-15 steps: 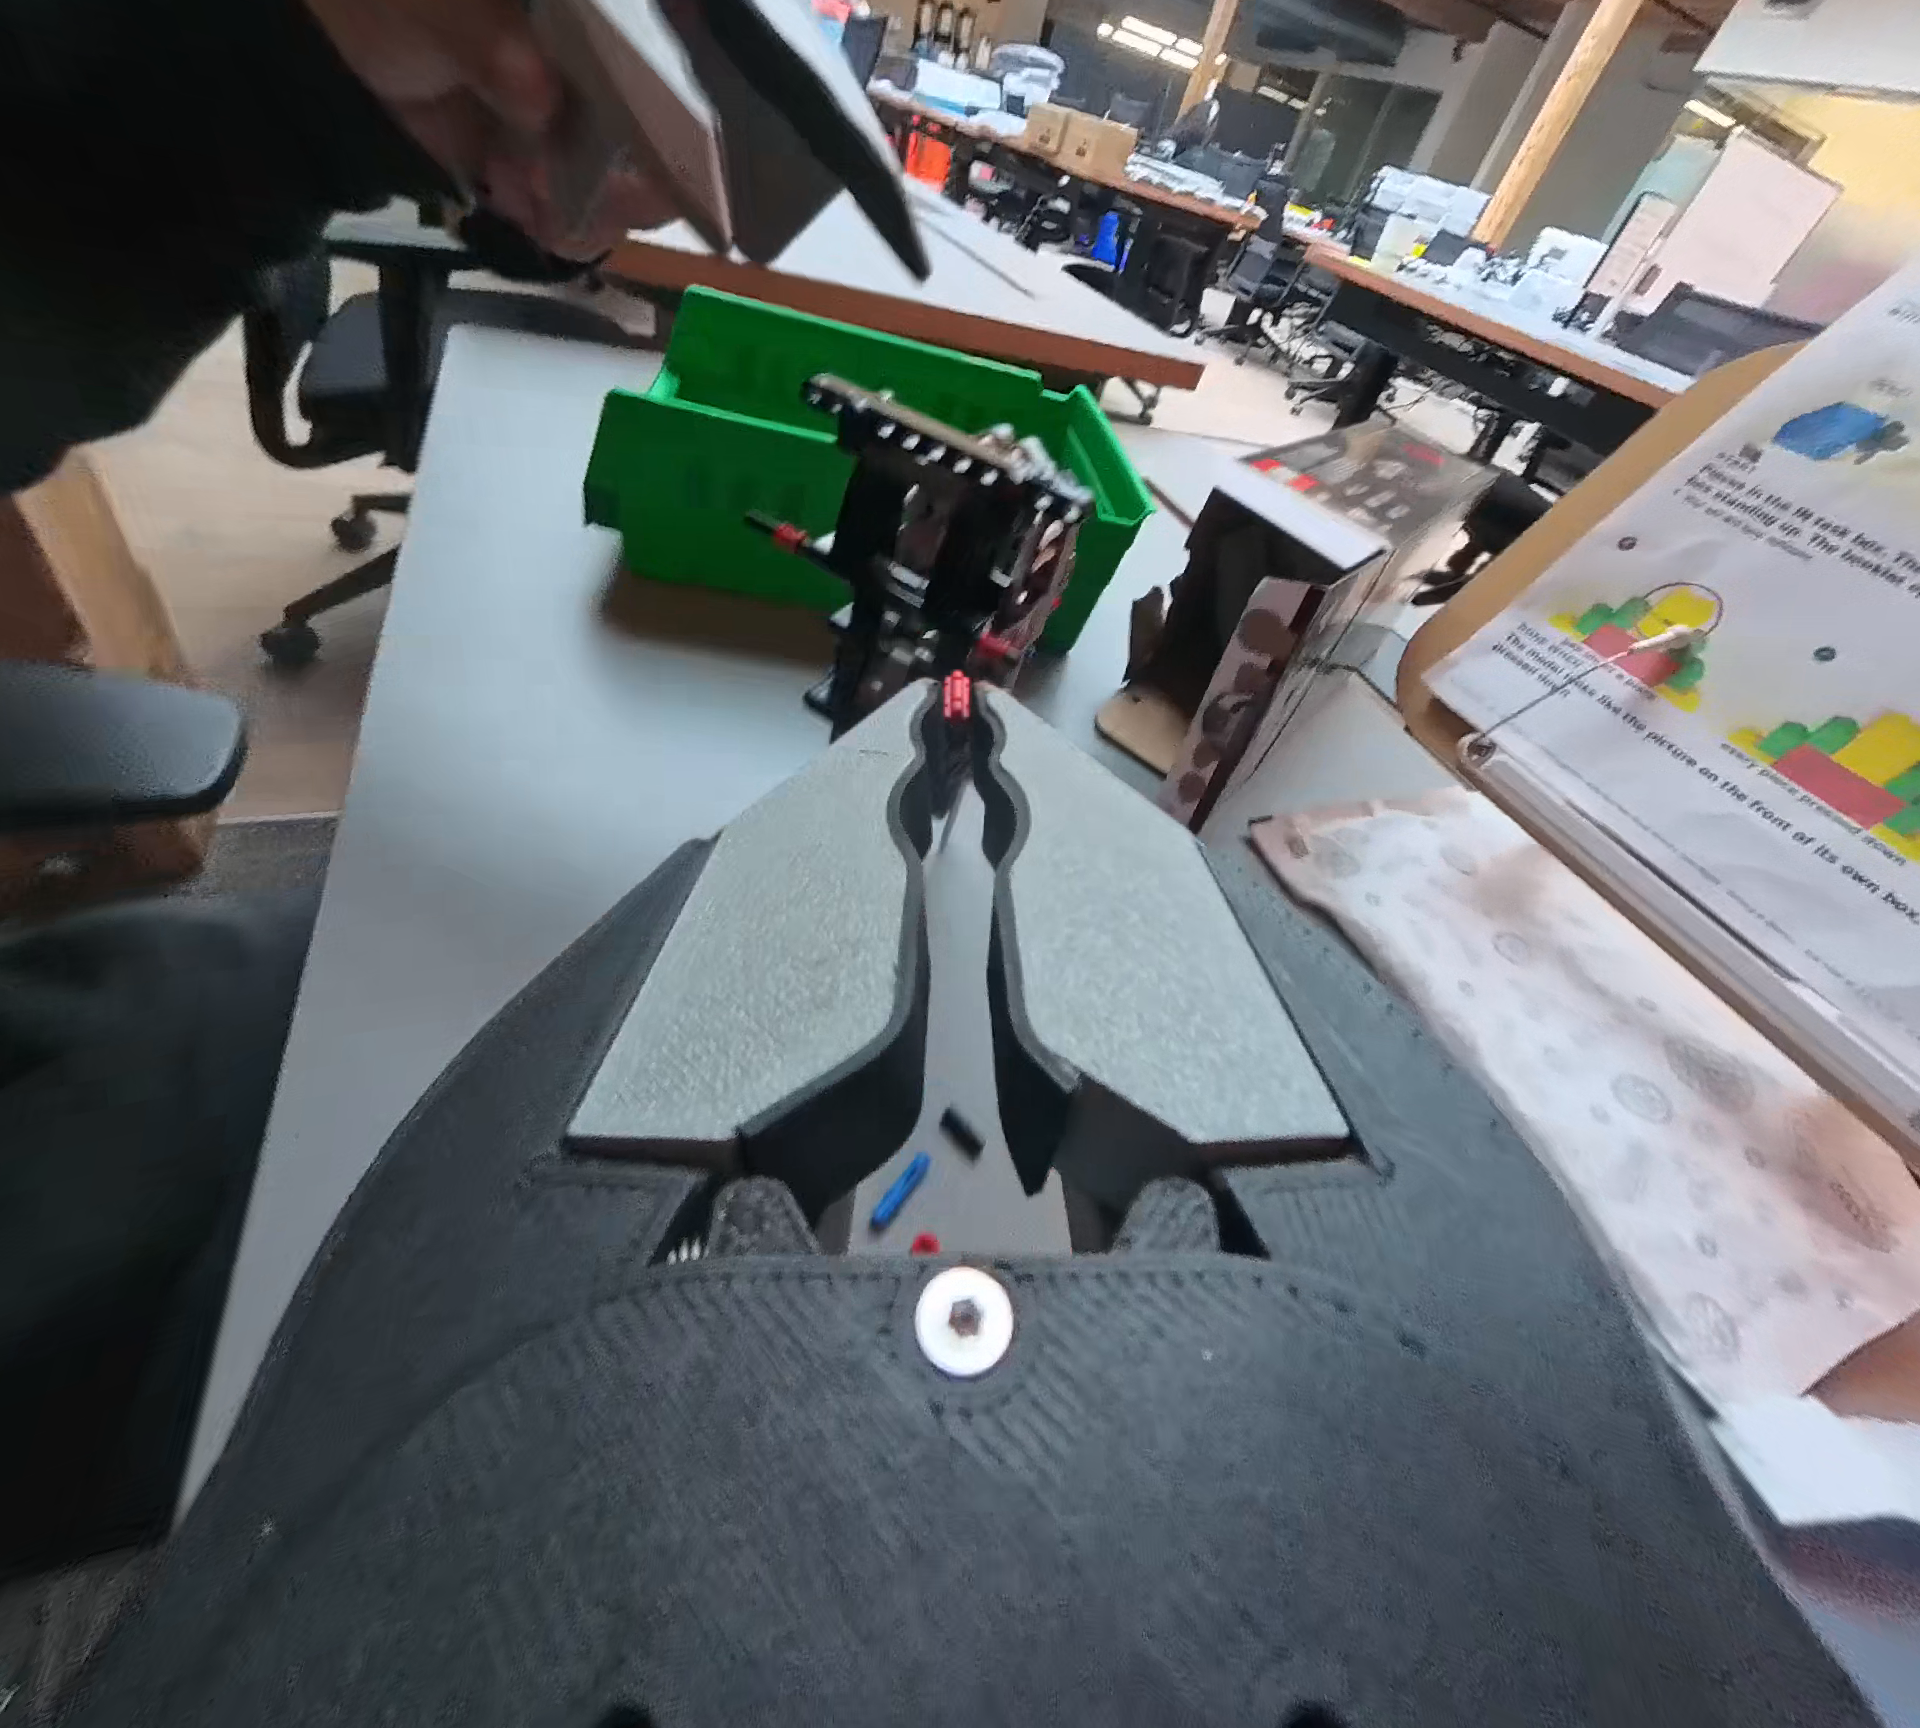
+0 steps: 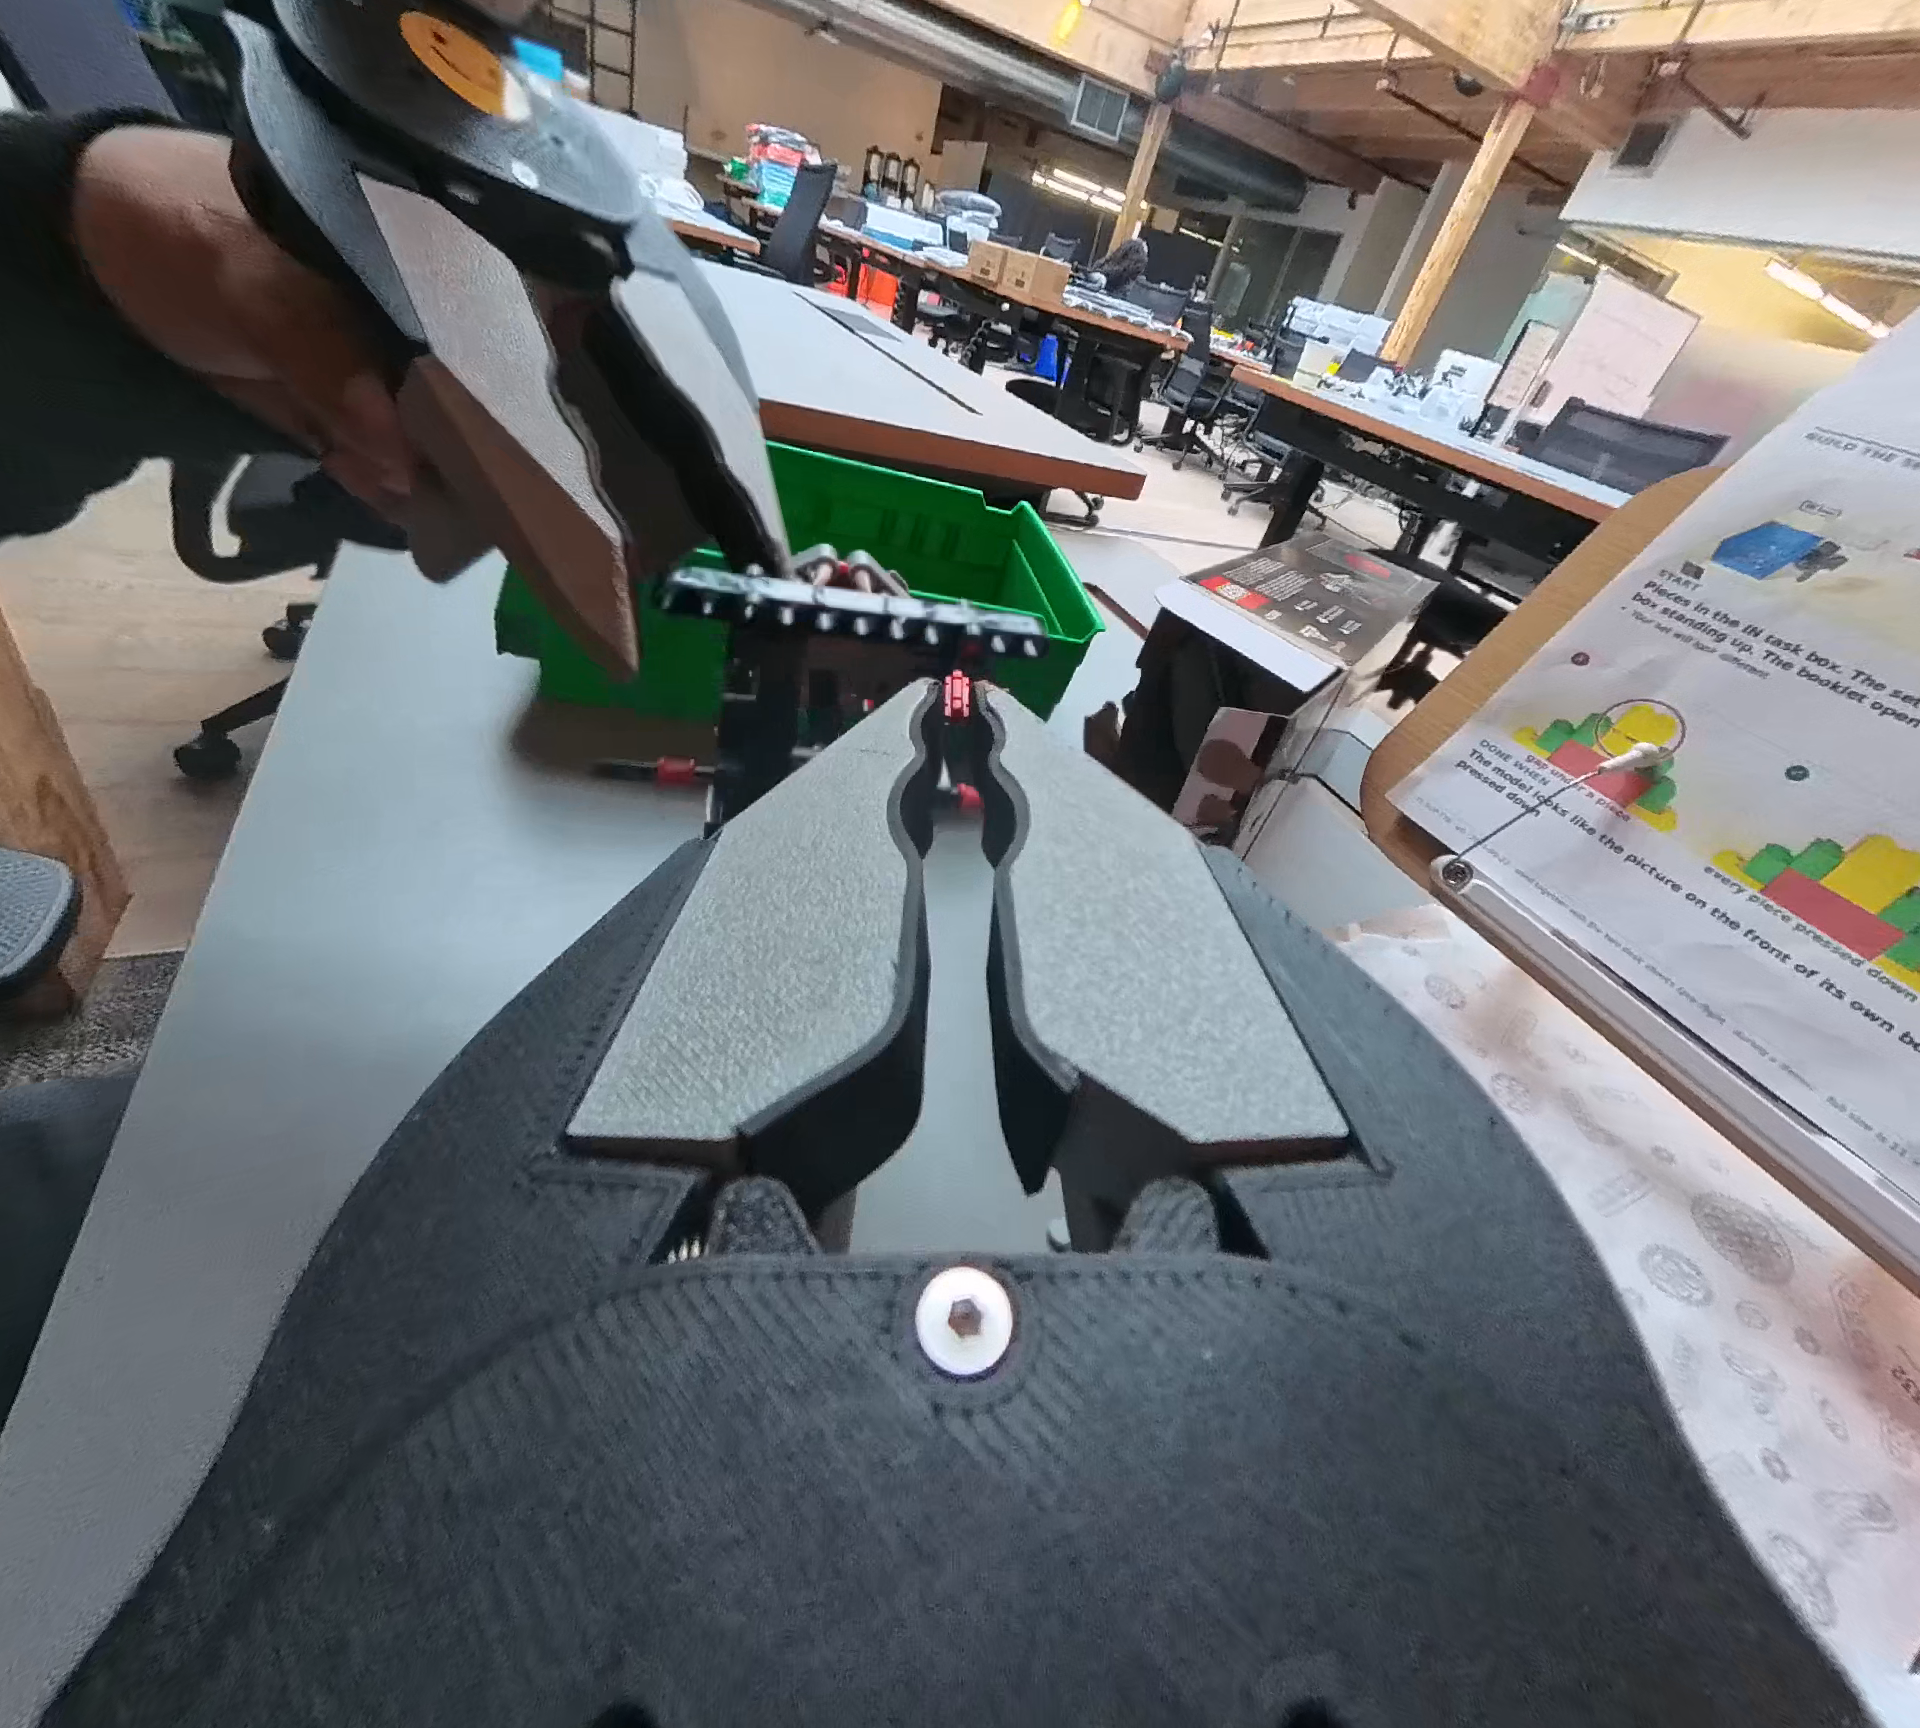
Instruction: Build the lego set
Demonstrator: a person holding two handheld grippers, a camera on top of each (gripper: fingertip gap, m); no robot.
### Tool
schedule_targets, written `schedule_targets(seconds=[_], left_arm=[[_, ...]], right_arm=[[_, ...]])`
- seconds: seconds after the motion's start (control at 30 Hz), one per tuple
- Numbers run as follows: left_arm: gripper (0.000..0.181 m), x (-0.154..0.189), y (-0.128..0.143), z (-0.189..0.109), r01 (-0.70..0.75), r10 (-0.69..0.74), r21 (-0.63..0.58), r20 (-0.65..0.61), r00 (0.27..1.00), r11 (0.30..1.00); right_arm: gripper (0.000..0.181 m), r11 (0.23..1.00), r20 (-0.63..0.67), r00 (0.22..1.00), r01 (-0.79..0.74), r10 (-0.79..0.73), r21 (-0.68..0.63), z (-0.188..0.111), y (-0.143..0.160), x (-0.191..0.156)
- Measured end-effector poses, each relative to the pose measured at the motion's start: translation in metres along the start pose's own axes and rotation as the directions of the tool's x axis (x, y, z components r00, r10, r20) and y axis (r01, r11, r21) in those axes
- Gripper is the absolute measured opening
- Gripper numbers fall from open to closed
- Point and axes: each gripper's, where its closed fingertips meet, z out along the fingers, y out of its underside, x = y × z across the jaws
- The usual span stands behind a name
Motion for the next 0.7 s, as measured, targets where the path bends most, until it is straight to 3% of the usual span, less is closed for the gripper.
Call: schedule_targets(seconds=[0.17,0.23,0.3,0.4,0.5,0.57,0.7], left_arm=[[0.068,-0.009,-0.040,-0.027,-0.330,0.334,-0.112,0.020,0.942,0.937],[0.070,-0.013,-0.052,-0.025,-0.440,0.436,-0.116,-0.060,0.898,0.890],[0.069,-0.006,-0.052,-0.015,-0.419,0.390,-0.099,-0.227,0.892,0.902],[0.093,-0.006,-0.037,-0.001,-0.339,0.253,-0.177,-0.381,0.889,0.924],[0.098,-0.022,-0.029,0.008,-0.380,0.314,-0.170,-0.318,0.895,0.909],[0.091,-0.035,-0.033,0.006,-0.439,0.403,-0.116,-0.242,0.882,0.891],[0.075,-0.047,-0.041,-0.006,-0.617,0.613,-0.020,-0.092,0.785,0.787]], right_arm=[[0.000,1.000,0.101,0.995,0.008,-0.011,0.024,0.000,-0.002,-0.002],[0.000,0.999,0.157,0.987,-0.023,0.015,0.047,0.002,-0.005,-0.001],[0.000,0.997,0.202,0.978,-0.061,0.050,0.052,0.004,-0.005,0.000],[0.000,0.995,0.244,0.967,-0.085,0.068,0.059,0.006,-0.004,0.003],[0.000,0.996,0.264,0.962,-0.087,0.075,0.034,0.008,0.002,0.006],[0.000,0.995,0.280,0.956,-0.098,0.086,0.029,0.008,0.005,0.006],[0.000,0.991,0.302,0.946,-0.130,0.120,0.012,0.007,0.011,0.008]])
